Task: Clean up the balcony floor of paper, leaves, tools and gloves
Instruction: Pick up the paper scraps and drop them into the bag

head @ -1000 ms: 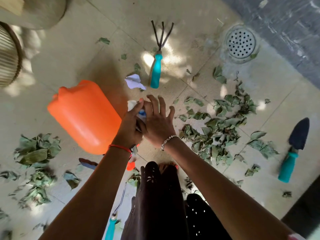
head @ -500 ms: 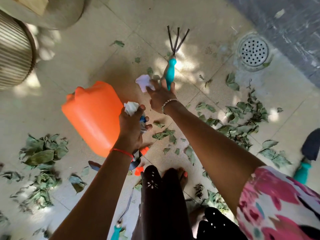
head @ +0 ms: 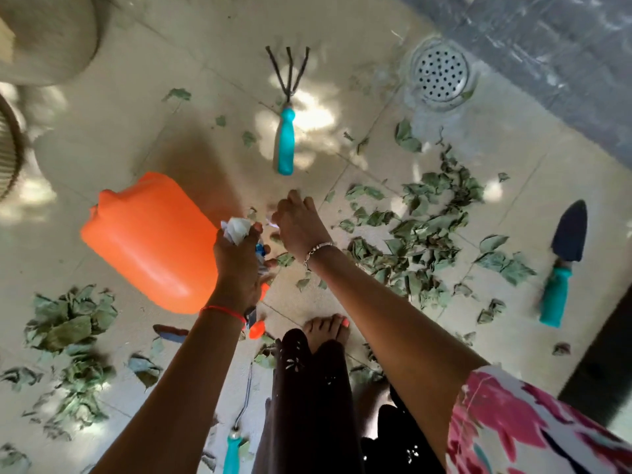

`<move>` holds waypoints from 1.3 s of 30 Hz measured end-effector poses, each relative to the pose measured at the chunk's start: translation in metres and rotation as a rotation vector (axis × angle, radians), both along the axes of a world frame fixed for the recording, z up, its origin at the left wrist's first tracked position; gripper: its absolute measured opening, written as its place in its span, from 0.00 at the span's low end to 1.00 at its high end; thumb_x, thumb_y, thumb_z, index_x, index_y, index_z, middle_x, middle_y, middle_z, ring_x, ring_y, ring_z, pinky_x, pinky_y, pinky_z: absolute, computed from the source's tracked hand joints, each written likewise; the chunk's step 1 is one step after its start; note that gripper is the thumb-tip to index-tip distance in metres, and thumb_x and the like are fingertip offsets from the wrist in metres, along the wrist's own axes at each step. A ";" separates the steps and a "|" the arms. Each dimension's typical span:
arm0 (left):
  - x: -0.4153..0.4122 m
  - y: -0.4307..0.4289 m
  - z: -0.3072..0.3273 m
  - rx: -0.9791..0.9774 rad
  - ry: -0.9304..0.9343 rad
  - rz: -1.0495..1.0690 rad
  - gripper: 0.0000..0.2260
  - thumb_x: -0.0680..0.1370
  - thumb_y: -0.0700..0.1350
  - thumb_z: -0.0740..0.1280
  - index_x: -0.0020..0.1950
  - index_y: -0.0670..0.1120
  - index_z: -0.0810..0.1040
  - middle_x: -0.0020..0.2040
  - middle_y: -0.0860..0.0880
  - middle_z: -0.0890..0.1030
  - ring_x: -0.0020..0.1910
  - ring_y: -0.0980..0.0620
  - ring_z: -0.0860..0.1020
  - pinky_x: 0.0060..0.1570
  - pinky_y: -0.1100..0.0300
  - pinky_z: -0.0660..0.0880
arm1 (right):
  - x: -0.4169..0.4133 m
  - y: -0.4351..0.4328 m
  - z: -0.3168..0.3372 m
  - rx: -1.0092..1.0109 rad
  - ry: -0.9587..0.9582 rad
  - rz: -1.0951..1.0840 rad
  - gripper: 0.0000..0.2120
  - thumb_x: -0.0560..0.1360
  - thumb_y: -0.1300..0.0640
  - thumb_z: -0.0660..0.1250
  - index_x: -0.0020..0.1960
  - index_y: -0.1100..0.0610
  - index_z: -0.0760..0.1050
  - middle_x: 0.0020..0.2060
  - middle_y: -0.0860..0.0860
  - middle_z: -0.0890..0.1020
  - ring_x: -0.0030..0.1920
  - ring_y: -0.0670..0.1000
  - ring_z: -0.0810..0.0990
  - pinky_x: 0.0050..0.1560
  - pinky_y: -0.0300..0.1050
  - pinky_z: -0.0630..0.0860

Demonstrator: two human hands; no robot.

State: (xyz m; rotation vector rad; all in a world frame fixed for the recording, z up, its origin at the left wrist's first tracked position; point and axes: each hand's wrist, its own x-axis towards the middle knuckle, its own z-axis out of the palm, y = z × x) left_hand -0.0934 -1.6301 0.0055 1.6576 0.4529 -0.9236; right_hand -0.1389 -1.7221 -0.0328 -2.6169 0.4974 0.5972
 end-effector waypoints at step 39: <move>-0.163 -0.059 -0.016 0.154 0.114 -0.795 0.19 0.80 0.38 0.62 0.69 0.38 0.63 0.39 0.49 0.70 0.26 0.55 0.69 0.21 0.68 0.65 | -0.274 0.002 -0.001 0.250 0.042 -1.653 0.10 0.69 0.64 0.62 0.48 0.60 0.79 0.46 0.59 0.82 0.47 0.58 0.80 0.46 0.42 0.74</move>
